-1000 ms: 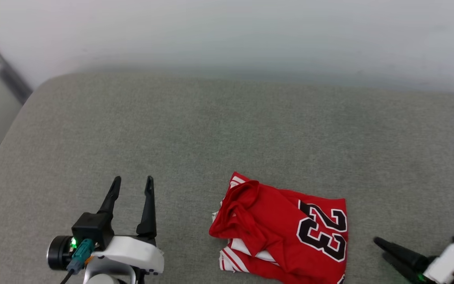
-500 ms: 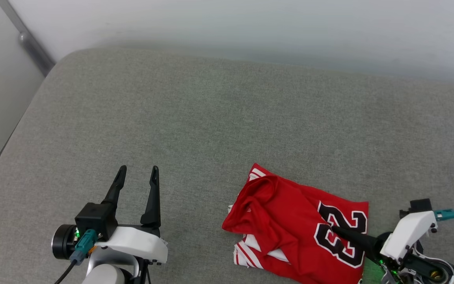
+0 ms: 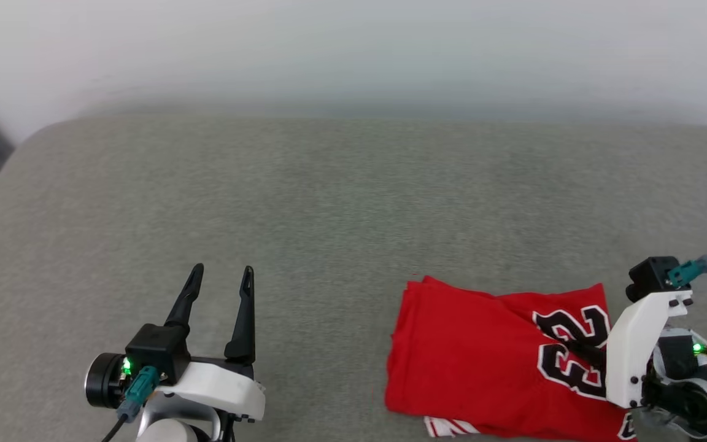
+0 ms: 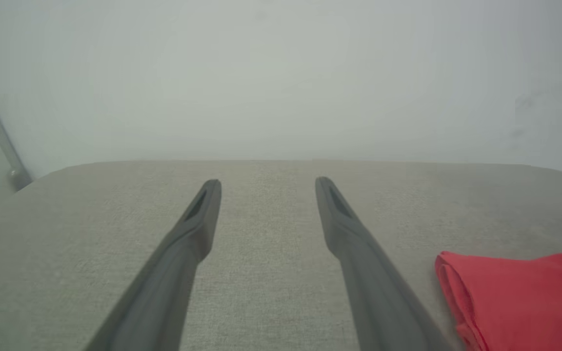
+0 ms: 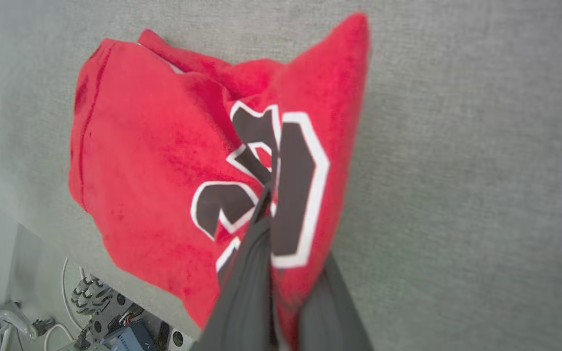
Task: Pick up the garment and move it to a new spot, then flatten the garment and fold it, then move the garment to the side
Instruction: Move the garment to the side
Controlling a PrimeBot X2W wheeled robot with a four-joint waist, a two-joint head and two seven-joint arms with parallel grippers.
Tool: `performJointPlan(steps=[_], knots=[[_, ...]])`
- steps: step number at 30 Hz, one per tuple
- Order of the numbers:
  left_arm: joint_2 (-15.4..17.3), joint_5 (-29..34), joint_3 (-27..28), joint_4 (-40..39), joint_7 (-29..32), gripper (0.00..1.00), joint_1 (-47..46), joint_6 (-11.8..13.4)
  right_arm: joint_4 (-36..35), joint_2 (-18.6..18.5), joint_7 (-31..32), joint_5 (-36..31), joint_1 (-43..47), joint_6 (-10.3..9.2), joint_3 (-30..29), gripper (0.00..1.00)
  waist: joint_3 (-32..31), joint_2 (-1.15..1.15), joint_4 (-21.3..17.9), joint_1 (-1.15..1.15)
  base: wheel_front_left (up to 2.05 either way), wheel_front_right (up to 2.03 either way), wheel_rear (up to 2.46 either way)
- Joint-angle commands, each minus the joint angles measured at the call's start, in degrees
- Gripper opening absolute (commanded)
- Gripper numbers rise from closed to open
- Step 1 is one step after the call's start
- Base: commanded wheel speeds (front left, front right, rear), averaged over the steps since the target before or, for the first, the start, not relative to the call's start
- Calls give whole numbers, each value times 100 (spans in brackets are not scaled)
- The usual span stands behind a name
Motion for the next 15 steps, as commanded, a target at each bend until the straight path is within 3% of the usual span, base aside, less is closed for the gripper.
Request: performJointPlan(steps=[1,7,15], knots=[[-10,59,-21,-29,-13,100,-40,-40,-75,-117,85,-195,-83,-2,37,0,33,0,-426,-1,0,0,0],[16,147,-40,-174,-12,100,-180,-105,-140,-434,269,-885,-423,-3,149,0,402,0,-1384,-1,0,0,0],[318,365,-173,-576,309,100,-772,-319,405,-574,-328,-1443,-1278,-3,-149,0,1310,0,-2420,-1,0,0,0]])
